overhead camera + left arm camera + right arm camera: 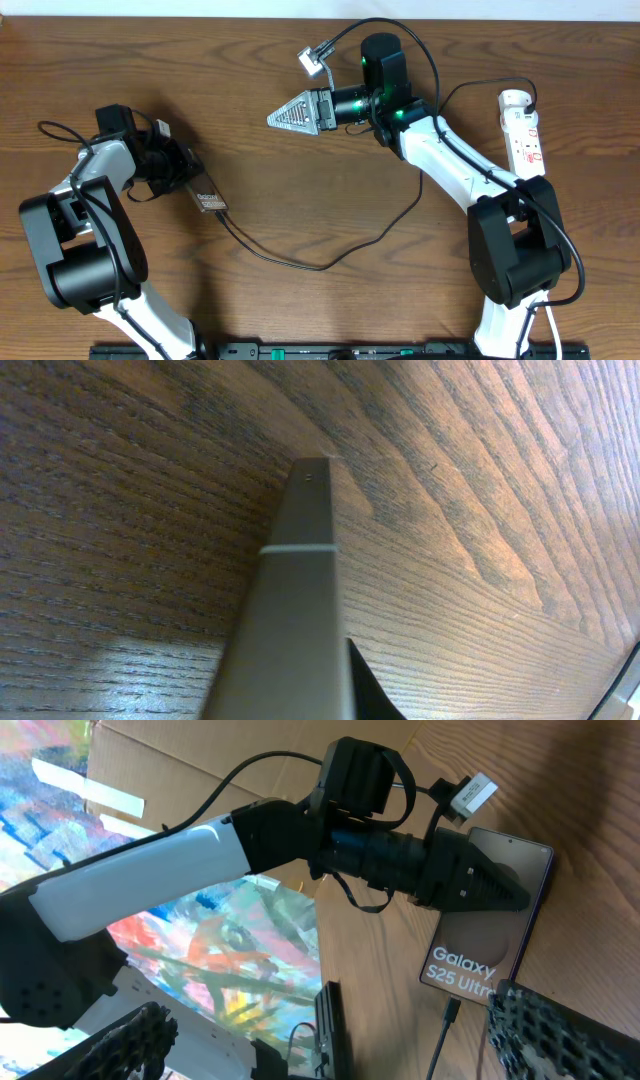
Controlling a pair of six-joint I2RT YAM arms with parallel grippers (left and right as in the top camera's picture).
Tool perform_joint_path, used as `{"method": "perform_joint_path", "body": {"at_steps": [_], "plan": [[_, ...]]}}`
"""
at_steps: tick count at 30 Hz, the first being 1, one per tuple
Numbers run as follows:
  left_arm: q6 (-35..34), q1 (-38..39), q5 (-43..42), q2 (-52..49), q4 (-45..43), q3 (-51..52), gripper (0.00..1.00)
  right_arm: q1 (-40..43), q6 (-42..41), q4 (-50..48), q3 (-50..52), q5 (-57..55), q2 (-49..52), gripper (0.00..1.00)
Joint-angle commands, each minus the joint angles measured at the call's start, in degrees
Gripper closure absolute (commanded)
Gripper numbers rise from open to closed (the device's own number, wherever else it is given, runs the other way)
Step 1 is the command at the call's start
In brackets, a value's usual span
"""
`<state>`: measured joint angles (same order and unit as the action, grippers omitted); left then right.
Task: Plug charger to phone and switch on socket
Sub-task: 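Hold the phone flat on the table with the left gripper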
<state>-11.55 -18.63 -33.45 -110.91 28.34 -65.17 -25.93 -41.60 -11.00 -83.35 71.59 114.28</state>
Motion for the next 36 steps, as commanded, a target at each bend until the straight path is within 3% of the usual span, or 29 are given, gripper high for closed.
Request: {"method": "perform_joint_path", "body": {"at_steps": [1, 10, 11, 16, 32, 36], "plan": [[2.08, 0.09, 1.57, 0.7, 0.39, -0.5, 0.88, -0.09, 1.01, 0.11, -0.85, 0.81, -0.26, 0.01], [2.08, 0.09, 1.57, 0.7, 1.11, -0.5, 0.83, -0.09, 1.05, 0.11, -0.85, 0.81, -0.26, 0.01], [2.08, 0.09, 1.57, 0.7, 1.25, -0.5, 0.76, -0.09, 1.42, 0.11, -0.85, 0.81, -0.26, 0.01], [2.08, 0.09, 1.57, 0.7, 2.1, -0.5, 0.64, -0.09, 1.44, 0.11, -0.85, 0.81, -0.26, 0.01], [2.08, 0.09, 1.57, 0.7, 4.87, -0.5, 0.62, -0.09, 1.46, 0.11, -0.85, 0.81, -0.26, 0.01], [2.1, 0.0, 1.51, 1.27, 4.55, -0.59, 0.56, -0.09, 1.9, 0.15, -0.85, 1.07, -0.26, 0.01]]}}
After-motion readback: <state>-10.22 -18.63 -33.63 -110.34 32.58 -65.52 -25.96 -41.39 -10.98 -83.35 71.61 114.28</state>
